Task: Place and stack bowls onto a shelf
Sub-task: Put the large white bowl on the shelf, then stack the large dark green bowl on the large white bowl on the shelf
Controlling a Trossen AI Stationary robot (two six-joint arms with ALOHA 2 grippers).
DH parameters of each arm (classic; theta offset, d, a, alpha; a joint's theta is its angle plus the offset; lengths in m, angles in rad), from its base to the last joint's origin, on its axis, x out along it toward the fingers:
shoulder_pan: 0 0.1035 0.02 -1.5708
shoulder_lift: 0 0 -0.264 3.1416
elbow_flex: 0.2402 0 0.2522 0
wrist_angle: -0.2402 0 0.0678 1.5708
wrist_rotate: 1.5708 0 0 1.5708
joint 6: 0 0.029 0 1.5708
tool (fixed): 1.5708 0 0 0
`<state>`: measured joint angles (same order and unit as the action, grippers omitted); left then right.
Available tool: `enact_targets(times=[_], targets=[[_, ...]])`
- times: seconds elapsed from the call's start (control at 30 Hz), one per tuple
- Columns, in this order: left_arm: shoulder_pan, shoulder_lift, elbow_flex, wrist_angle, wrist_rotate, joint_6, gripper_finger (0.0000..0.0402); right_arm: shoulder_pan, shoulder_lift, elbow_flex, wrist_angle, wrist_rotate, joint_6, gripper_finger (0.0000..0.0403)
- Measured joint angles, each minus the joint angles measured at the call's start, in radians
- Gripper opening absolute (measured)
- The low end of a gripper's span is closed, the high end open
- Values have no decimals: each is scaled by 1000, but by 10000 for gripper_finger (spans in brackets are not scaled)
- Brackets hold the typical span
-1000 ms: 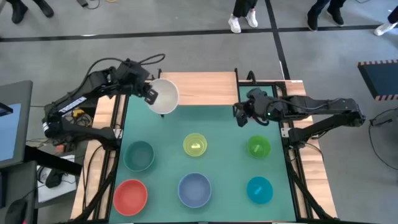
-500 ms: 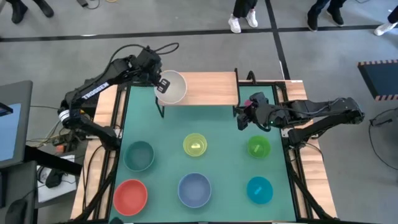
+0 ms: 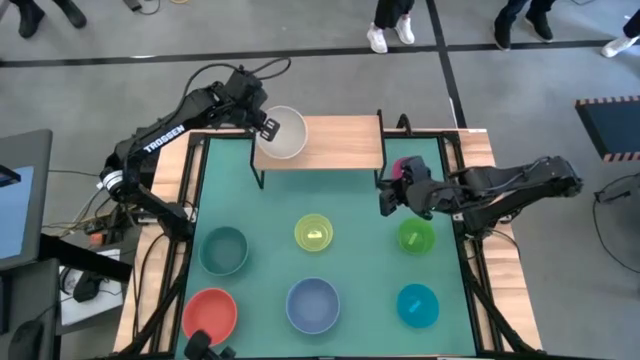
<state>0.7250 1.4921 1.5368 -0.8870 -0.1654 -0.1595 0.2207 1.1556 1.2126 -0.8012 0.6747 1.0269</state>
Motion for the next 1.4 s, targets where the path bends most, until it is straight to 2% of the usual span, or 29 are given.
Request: enact_targets(times=[0.33,0.53,0.73,0.97,1.17,1.4], targets=[[53,15,-1,30,42,36,58,0,29,1,15,-2,16,71],[67,87,-1,24,134,31,45,0,28,1,22,-1,18,71],[60,93,-2,22,132,32,32,2,28,1,23,-2,32,71],[61,60,-2,9,106,60,32,-14,28,1,24,-3,31,71],[61,23,-2,3,102,71,36,-60,28,1,27,-59,39,71],[61,-92,-2,0,102,108,93,-64,80,2,87,-81,43,71]])
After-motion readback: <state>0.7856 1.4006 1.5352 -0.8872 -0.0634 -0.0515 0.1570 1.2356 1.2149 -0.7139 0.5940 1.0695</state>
